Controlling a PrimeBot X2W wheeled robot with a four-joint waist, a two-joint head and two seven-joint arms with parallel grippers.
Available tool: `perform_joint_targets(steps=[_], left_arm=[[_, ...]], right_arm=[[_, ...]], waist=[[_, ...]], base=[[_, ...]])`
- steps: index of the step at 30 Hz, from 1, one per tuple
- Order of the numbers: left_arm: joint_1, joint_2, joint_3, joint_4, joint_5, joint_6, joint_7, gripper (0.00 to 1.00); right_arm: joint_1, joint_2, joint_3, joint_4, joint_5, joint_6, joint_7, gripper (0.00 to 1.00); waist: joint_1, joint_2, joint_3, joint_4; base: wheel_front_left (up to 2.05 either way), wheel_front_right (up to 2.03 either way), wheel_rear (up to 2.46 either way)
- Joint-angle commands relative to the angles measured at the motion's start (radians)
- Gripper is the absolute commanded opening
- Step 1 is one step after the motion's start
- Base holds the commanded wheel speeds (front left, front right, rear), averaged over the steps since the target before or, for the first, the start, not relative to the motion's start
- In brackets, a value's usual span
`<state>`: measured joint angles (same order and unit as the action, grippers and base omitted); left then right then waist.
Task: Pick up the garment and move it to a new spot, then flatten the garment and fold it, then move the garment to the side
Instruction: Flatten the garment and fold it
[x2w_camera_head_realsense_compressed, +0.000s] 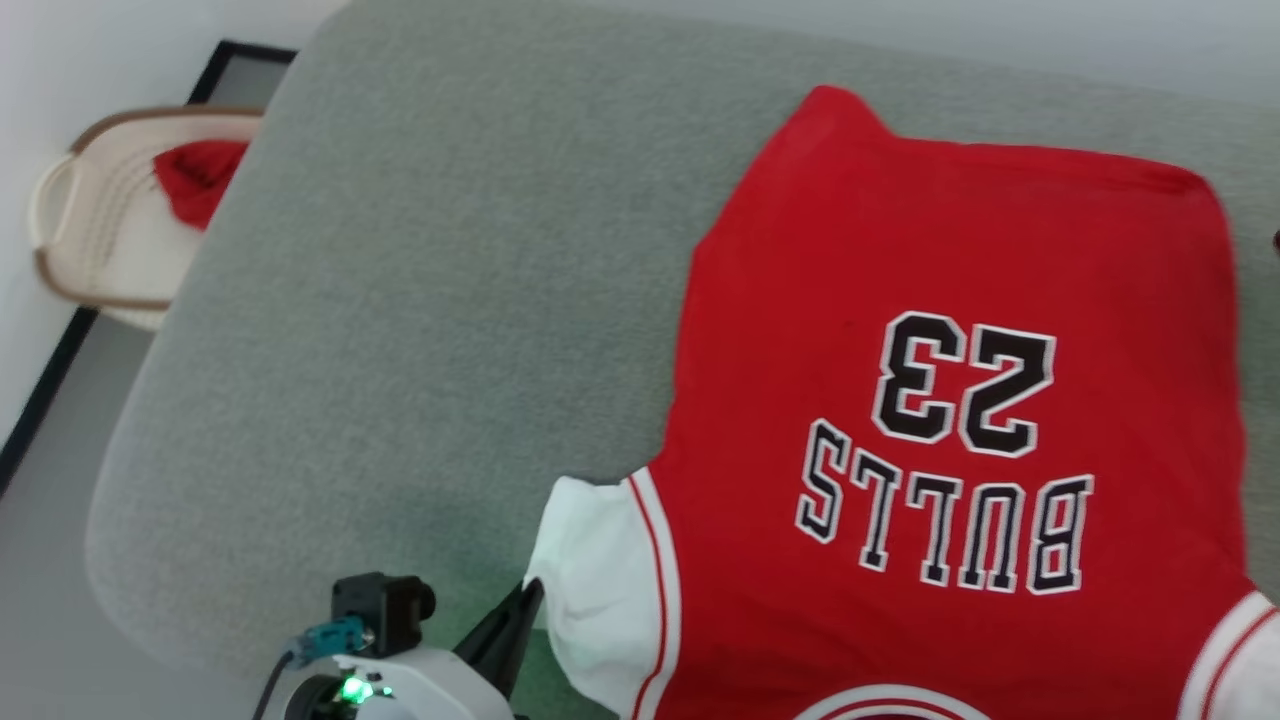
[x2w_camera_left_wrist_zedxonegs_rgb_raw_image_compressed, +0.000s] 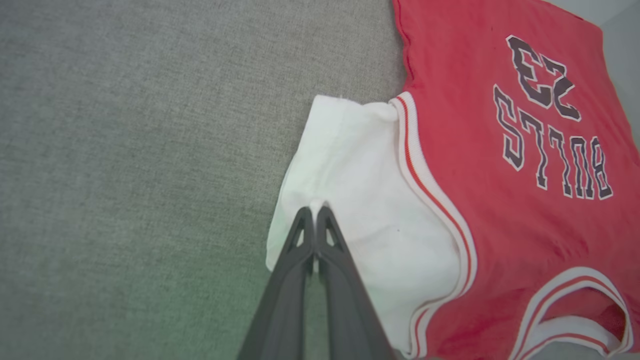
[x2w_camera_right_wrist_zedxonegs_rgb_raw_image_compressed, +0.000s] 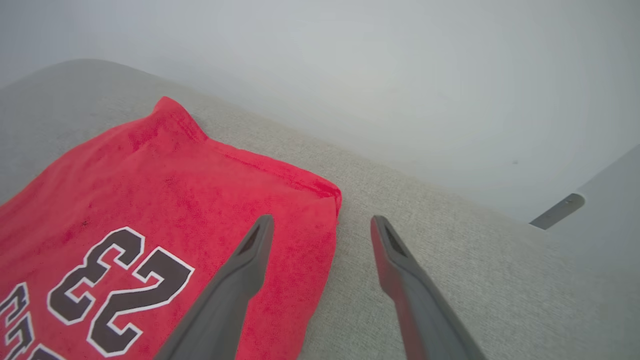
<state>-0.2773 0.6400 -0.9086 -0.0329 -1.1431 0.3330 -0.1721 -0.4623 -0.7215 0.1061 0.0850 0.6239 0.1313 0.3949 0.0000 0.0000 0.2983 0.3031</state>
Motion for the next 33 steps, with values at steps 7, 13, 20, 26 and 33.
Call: perform_joint_targets(steps=[7,13,20,26,33], left_arm=[[-0.055,-0.065,-0.022,0.052,0.02,-0.05,-0.009,0.0],[-0.088,-0.11,-0.036,0.096,0.028,-0.089,-0.015,0.0],[-0.111,-0.148,-0.044,0.137,0.035,-0.118,-0.023,0.0],[-0.121,-0.164,-0.043,0.173,0.034,-0.129,-0.028,0.0],[-0.112,-0.162,-0.032,0.198,0.027,-0.13,-0.038,0.0]], right_arm=[[-0.18,-0.055,0.092,0.181,0.017,-0.001,0.103,1.0],[-0.305,-0.058,0.134,0.34,0.004,-0.001,0.208,1.0],[-0.398,0.011,0.127,0.523,0.001,-0.001,0.33,1.0],[-0.438,0.055,0.174,0.639,-0.047,-0.001,0.463,0.0],[-0.491,0.059,0.162,0.655,-0.058,-0.001,0.483,0.0]], waist=[[0.0,0.0,0.1,0.125],[0.0,0.0,0.145,0.168],[0.0,0.0,0.171,0.189],[0.0,0.0,0.171,0.191],[0.0,0.0,0.145,0.162]], base=[[0.0,0.0,0.0],[0.0,0.0,0.0],[0.0,0.0,0.0],[0.0,0.0,0.0],[0.0,0.0,0.0]])
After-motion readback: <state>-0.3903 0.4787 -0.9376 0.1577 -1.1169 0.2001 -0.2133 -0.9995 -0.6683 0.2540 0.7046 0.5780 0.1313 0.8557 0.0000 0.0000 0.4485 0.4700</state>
